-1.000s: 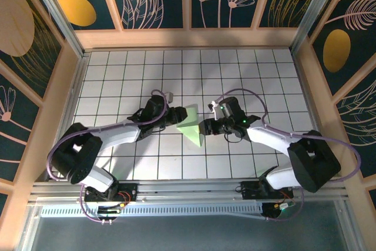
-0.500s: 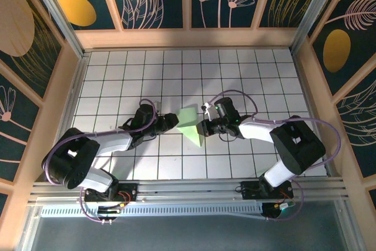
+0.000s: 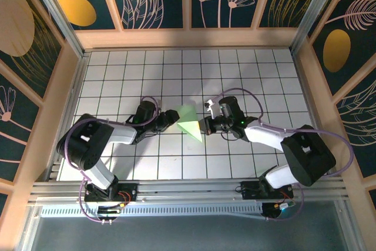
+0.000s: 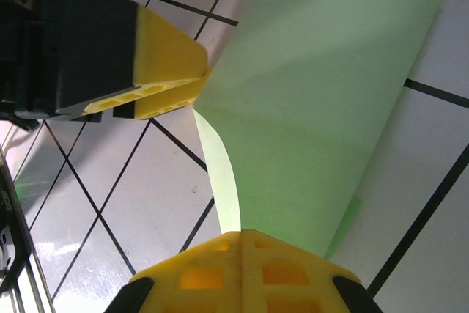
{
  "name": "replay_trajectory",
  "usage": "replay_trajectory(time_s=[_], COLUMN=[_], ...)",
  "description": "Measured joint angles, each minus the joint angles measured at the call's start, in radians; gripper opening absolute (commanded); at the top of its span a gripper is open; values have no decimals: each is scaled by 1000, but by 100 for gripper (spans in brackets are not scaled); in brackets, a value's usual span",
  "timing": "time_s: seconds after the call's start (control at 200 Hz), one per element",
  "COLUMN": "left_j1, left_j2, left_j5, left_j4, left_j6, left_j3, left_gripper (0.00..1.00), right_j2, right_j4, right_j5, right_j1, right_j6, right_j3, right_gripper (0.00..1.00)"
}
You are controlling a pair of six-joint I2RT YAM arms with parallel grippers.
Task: Fold a paper plane with a square sheet of paper (fold left side to right side)
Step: Fourth fold the wing at the center of the table.
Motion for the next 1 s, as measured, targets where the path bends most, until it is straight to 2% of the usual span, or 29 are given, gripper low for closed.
replay_trajectory(time_s=[0.26,0.405,0.606,0.676,0.776,0.891,1.001], left_j1=[0,0,0,0,0,0,0], left_j2=[91,138,140,137,124,104,82], left_j5=[21,23,12,11,11,14,15], left_j4=[38,36,34,28,17,12,7], left_j6=[-1,8,16,19,20,20,19], left_j3=[73,93,100,100,101,101,101], left_gripper=[42,25,3,1,0,0,0], right_j2=[-19,-20,-26,-44,-85,-126,-134], right_j4=[6,10,-13,-49,-120,-217,-309], right_j5=[0,0,35,65,128,257,423], right_j1=[-12,-16,-26,-27,-27,3,106], right_j6=[7,10,19,21,20,21,23], right_j3=[-24,-29,-29,-26,1,67,148], right_gripper=[0,0,33,41,46,47,47])
